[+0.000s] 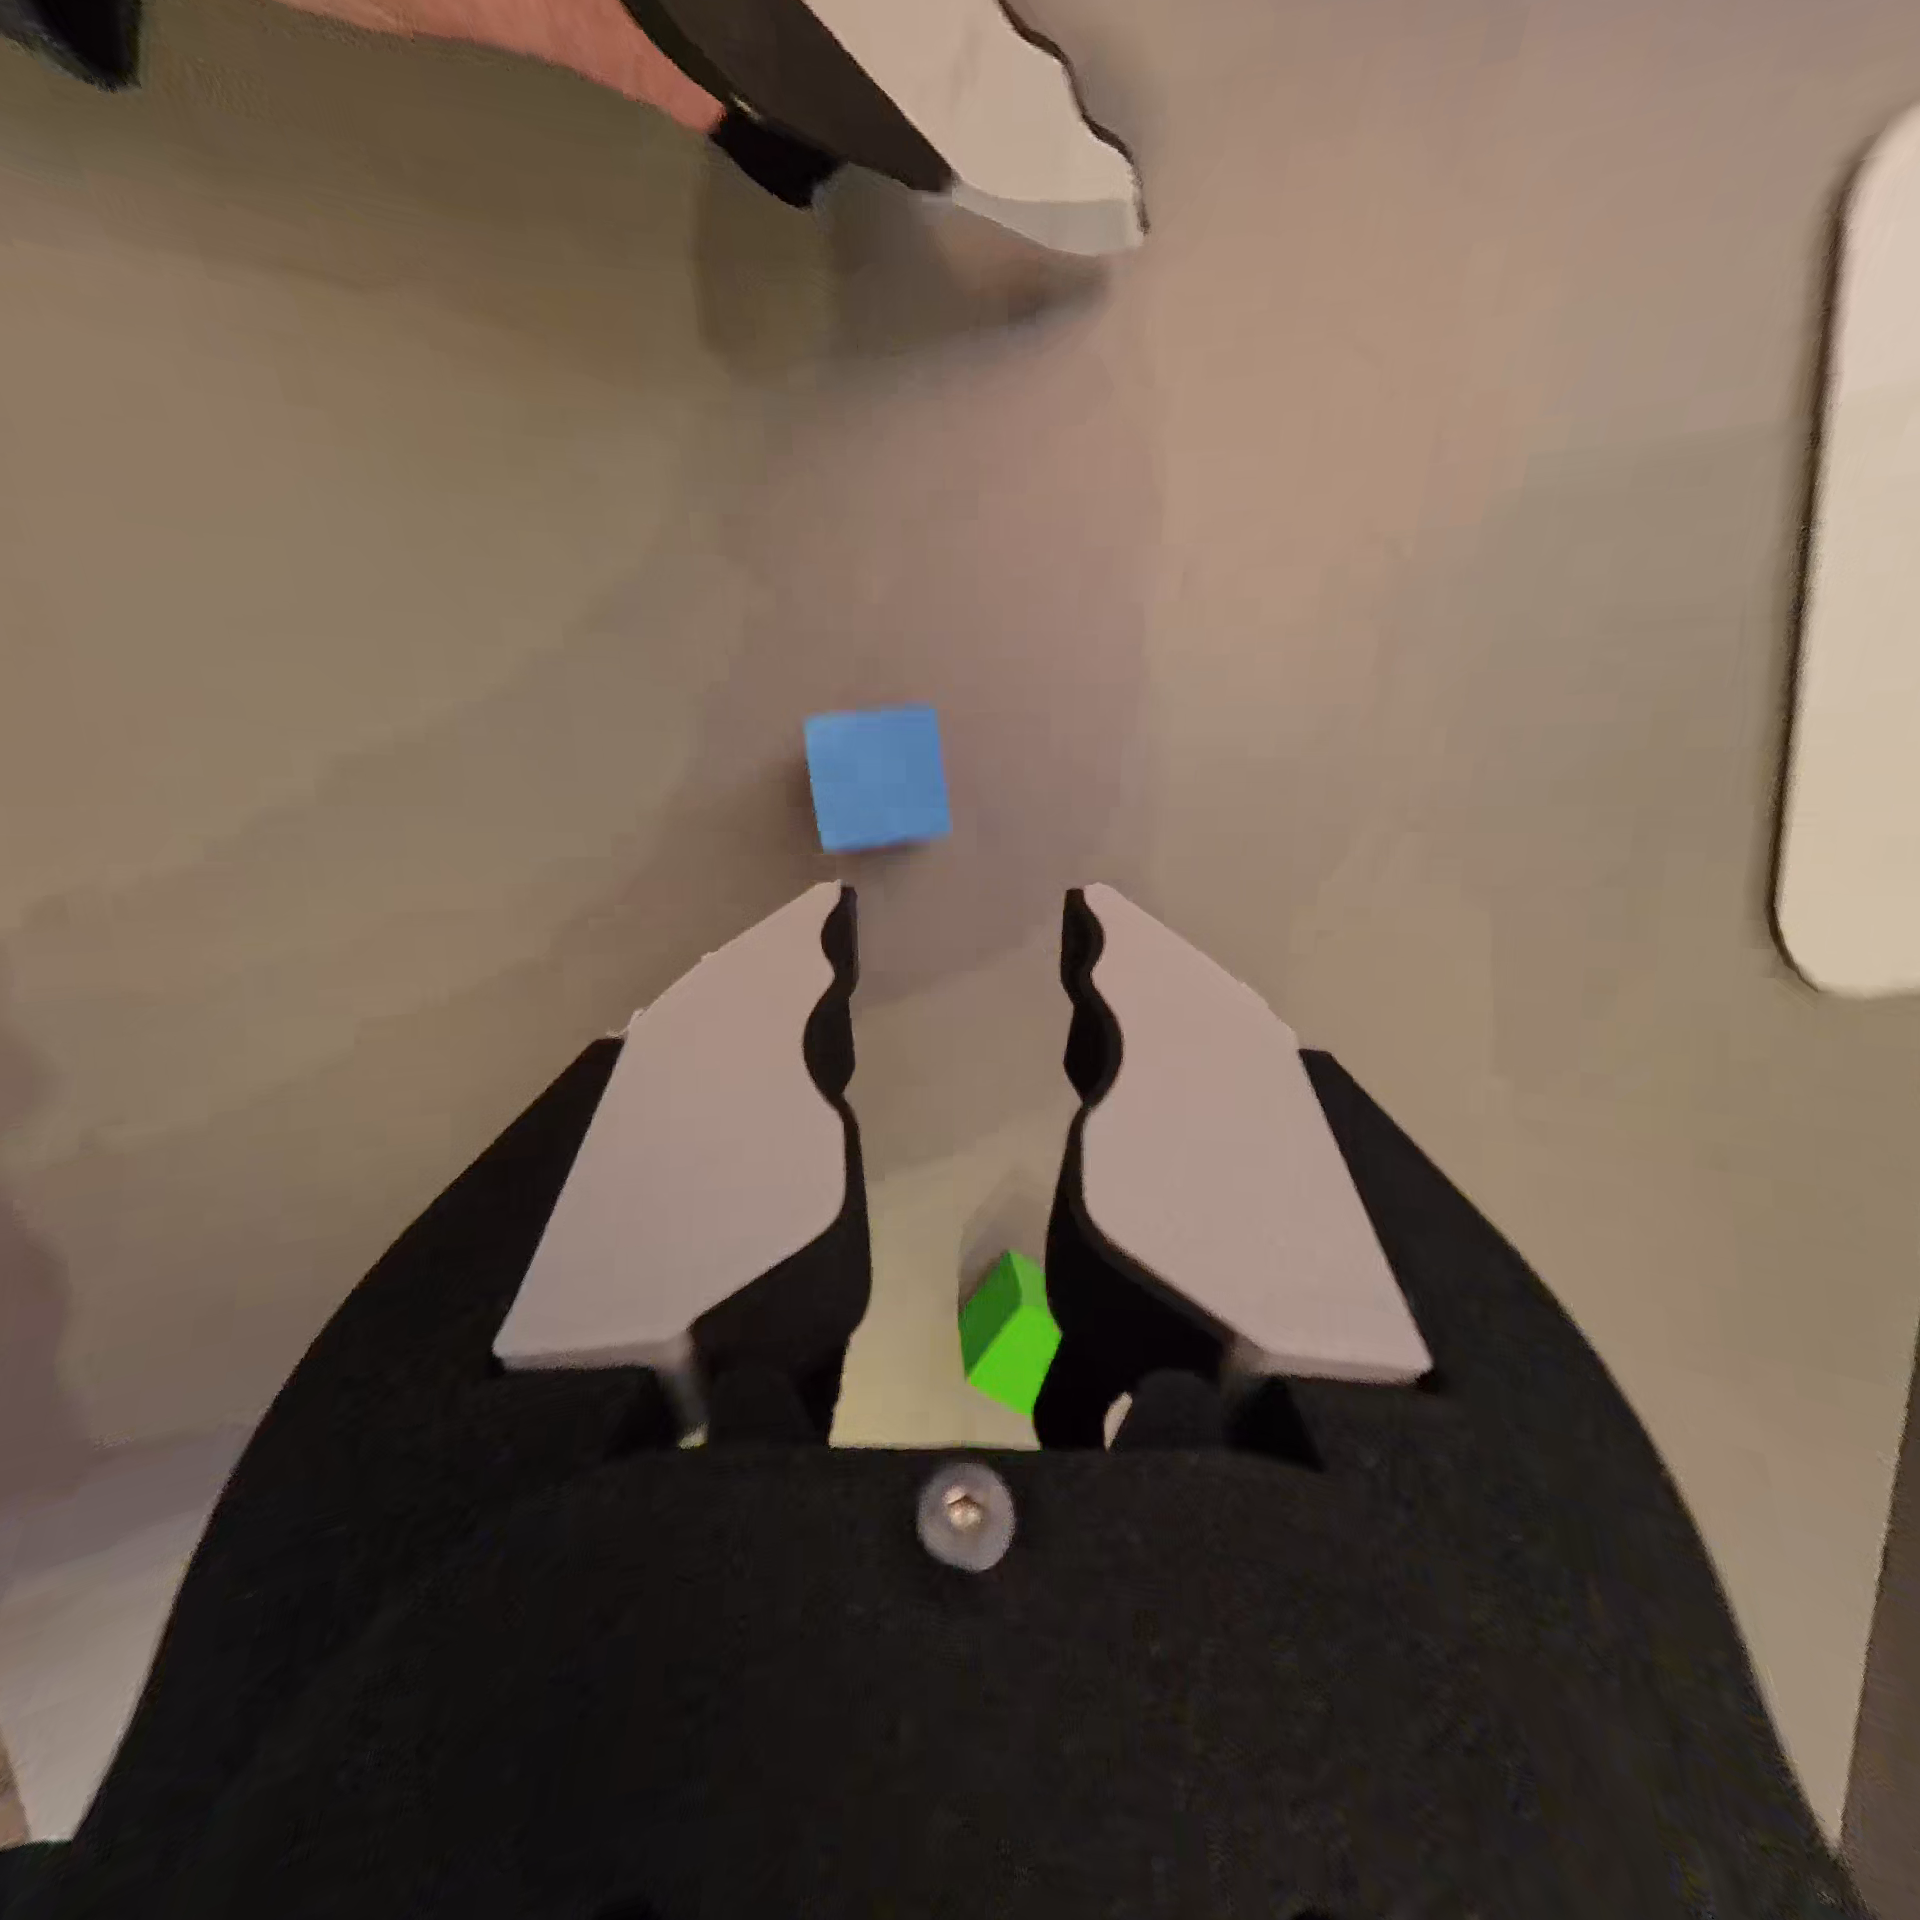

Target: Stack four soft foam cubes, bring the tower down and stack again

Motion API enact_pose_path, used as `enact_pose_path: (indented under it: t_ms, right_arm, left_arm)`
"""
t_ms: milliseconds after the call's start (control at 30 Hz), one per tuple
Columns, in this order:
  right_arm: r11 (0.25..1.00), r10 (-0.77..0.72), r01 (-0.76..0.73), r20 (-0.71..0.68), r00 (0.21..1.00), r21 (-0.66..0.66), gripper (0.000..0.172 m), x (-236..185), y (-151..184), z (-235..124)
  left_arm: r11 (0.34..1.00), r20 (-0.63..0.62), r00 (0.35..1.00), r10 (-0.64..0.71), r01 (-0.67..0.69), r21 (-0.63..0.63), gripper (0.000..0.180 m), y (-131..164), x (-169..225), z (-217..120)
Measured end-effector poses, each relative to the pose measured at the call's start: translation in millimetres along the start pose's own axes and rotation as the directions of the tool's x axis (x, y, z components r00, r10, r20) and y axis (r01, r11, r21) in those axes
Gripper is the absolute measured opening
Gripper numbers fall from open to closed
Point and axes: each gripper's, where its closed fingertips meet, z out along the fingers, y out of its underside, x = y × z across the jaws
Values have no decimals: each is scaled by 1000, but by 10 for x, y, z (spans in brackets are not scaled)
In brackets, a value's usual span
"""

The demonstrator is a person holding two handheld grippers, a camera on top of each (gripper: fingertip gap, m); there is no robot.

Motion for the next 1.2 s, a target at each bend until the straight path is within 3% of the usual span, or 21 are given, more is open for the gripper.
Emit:
enact_pose_path:
  t_ms: [167, 333, 500, 700, 867, 1000, 1200]
  right_arm:
    - [980, 191, -197, -132, 973, -30, 37, 130, 510, -263]
    - [943, 315, -330, -202, 927, -45, 40, 122, 983, -296]
    - [910, 396, -414, -226, 890, -35, 42, 149, 1167, -234]
    - [897, 394, -431, -256, 882, -103, 34, 182, 1319, -90]
    - [917, 373, -395, -236, 897, -52, 27, 204, 1161, -93]
    - [969, 245, -241, -142, 959, 47, 27, 81, 636, -183]
    - [999, 14, -12, -51, 999, 33, 27, -88, 49, -137]
  left_arm:
    - [1000, -3, 1000, -1, 1, -1, 48, 0, 1, 1]
    - [1000, 1, 1000, 3, -3, 1, 47, -2, 1, 0]
    - [1000, 10, 1000, 10, -10, 4, 47, -6, -1, -4]
    - [1000, 16, 1000, 16, -16, 6, 47, -10, 0, -5]
    - [1000, 19, 1000, 23, -23, 8, 46, -15, 4, -5]
    - [1000, 22, 999, 26, -26, 9, 46, -20, 5, -3]
    - [1000, 25, 999, 23, -23, 8, 46, -19, -1, -3]
